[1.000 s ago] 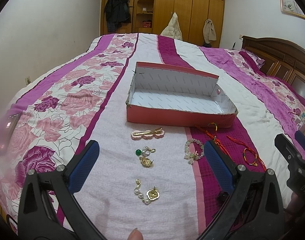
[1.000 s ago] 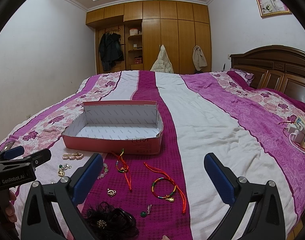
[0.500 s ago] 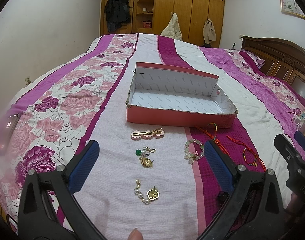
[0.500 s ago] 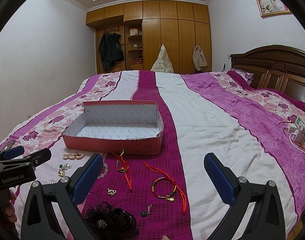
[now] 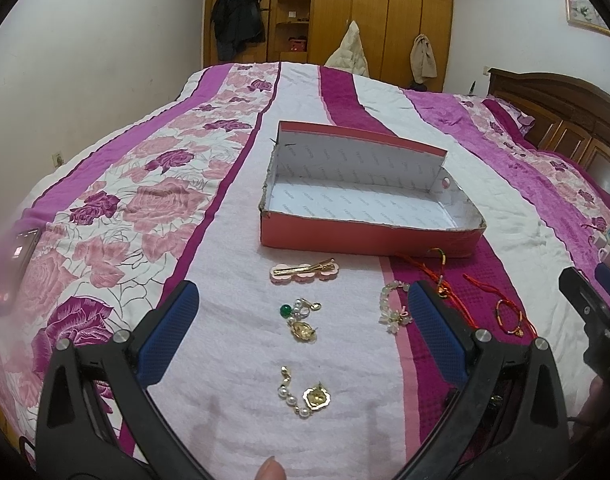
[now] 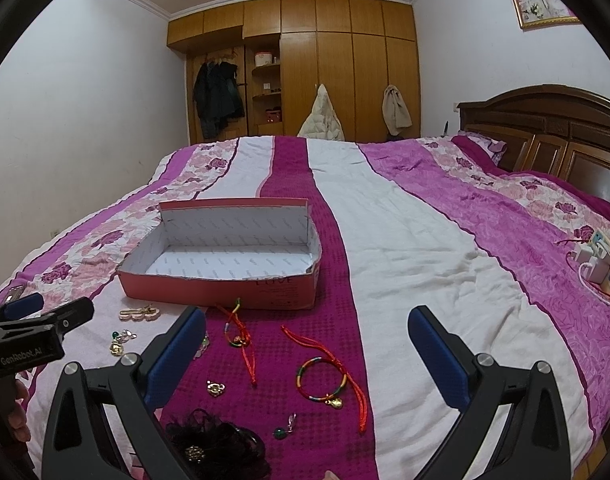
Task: Organize jewelry
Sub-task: 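Lower the left tool onto the gold flower hair clip while the right tool moves toward the rainbow bracelet, then lift the hair clip with the left tool while the right tool grasps the rainbow bracelet, then carry both items into the red box and open the left then right tool, then withdraw both open tools from the box back over the jewelry, then grasp the gold pearl earring with the left tool while the right tool grasps the green jade pendant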
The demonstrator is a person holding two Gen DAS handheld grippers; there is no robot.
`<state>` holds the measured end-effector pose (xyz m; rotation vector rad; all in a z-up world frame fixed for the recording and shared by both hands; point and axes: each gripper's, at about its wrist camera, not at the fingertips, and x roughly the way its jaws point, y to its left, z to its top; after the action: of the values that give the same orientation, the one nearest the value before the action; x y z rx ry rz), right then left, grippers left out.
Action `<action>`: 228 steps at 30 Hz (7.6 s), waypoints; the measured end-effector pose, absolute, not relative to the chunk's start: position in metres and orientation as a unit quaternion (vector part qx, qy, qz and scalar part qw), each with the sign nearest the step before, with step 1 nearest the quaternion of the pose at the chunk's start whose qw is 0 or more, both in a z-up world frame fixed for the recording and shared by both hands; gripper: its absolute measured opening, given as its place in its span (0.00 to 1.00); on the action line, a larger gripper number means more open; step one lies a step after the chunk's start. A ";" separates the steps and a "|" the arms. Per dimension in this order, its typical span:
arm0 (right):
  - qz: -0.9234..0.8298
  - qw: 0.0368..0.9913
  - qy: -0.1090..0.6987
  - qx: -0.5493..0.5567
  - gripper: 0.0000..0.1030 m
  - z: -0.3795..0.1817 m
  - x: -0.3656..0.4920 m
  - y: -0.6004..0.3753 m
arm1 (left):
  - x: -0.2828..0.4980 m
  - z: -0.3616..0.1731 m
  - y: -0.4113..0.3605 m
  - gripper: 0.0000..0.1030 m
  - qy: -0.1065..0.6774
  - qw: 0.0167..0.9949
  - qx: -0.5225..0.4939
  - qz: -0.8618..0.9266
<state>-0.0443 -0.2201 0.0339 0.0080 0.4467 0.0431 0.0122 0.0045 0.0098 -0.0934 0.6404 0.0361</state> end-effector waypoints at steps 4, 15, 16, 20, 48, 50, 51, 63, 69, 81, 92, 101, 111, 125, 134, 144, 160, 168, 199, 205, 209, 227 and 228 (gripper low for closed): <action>0.014 0.972 0.233 0.006 1.00 0.031 -0.038 -0.225 | 0.020 0.006 0.011 0.95 0.321 0.946 -0.046 0.021; -0.004 0.963 0.268 0.014 1.00 0.023 -0.016 -0.246 | 0.063 -0.016 0.023 0.95 0.363 0.930 -0.050 0.025; -0.007 0.962 0.271 0.017 1.00 0.021 -0.015 -0.249 | 0.066 -0.019 0.022 0.94 0.366 0.929 -0.050 0.025; -0.021 0.959 0.281 0.028 1.00 0.015 -0.013 -0.260 | 0.084 -0.034 0.020 0.94 0.385 0.921 -0.052 0.022; 0.001 0.931 0.360 0.057 0.86 -0.018 0.004 -0.272 | 0.099 -0.061 0.006 0.59 0.418 0.908 -0.033 0.012; 0.006 0.930 0.365 0.052 0.82 -0.018 0.006 -0.271 | 0.097 -0.057 0.007 0.59 0.416 0.909 -0.035 0.009; 0.007 0.928 0.368 0.049 0.77 -0.019 0.007 -0.270 | 0.094 -0.055 0.007 0.59 0.414 0.909 -0.037 0.006; 0.015 0.894 0.440 0.086 0.46 -0.046 0.027 -0.269 | 0.066 -0.029 0.009 0.59 0.391 0.919 -0.043 -0.016; 0.007 0.888 0.453 0.075 0.40 -0.052 0.031 -0.268 | 0.059 -0.024 0.007 0.59 0.387 0.921 -0.039 -0.020; 0.026 0.897 0.438 0.058 0.06 -0.040 0.024 -0.262 | 0.044 -0.012 0.002 0.59 0.380 0.924 -0.040 -0.032; 0.037 0.924 0.374 0.070 0.06 0.007 0.007 -0.259 | 0.033 0.007 -0.005 0.59 0.361 0.931 -0.035 -0.039; 0.062 0.935 0.339 0.081 0.06 0.038 0.000 -0.252 | 0.033 0.031 -0.005 0.59 0.330 0.942 -0.032 -0.043; 0.076 0.944 0.314 0.063 0.06 0.069 0.021 -0.237 | 0.056 0.062 -0.001 0.59 0.299 0.953 -0.025 -0.042; 0.097 0.953 0.282 0.056 0.06 0.105 0.083 -0.207 | 0.107 0.084 0.003 0.59 0.272 0.962 -0.018 -0.032; 0.100 0.946 0.300 0.063 0.06 0.096 0.135 -0.194 | 0.147 0.075 0.000 0.59 0.290 0.956 -0.015 -0.032; 0.096 0.931 0.350 0.045 0.06 0.055 0.189 -0.185 | 0.195 0.033 -0.005 0.59 0.343 0.939 -0.014 -0.031; 0.068 0.897 0.437 0.030 0.06 -0.013 0.247 -0.179 | 0.249 -0.026 -0.013 0.60 0.445 0.895 -0.001 -0.034; 0.070 0.892 0.444 0.044 0.11 -0.019 0.251 -0.184 | 0.248 -0.023 -0.011 0.65 0.446 0.893 -0.015 -0.056; 0.101 0.919 0.368 0.103 0.36 0.067 0.114 -0.223 | 0.115 0.062 0.015 0.66 0.362 0.931 -0.030 -0.040; 0.105 0.917 0.370 0.107 0.36 0.068 0.085 -0.227 | 0.089 0.053 0.026 0.66 0.382 0.923 -0.035 -0.028; 0.109 0.914 0.376 0.106 0.36 0.063 0.066 -0.229 | 0.071 0.042 0.033 0.66 0.398 0.916 -0.043 -0.024; 0.099 0.884 0.450 0.086 0.36 0.004 0.005 -0.247 | 0.020 -0.023 0.020 0.66 0.483 0.875 -0.018 -0.038; 0.100 0.882 0.452 0.086 0.36 0.002 0.003 -0.247 | 0.019 -0.026 0.020 0.66 0.488 0.872 -0.016 -0.037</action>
<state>0.0032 -0.2475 0.0021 0.1795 0.9407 0.2072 0.0189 0.0196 -0.0261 -0.0331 1.0210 -0.0779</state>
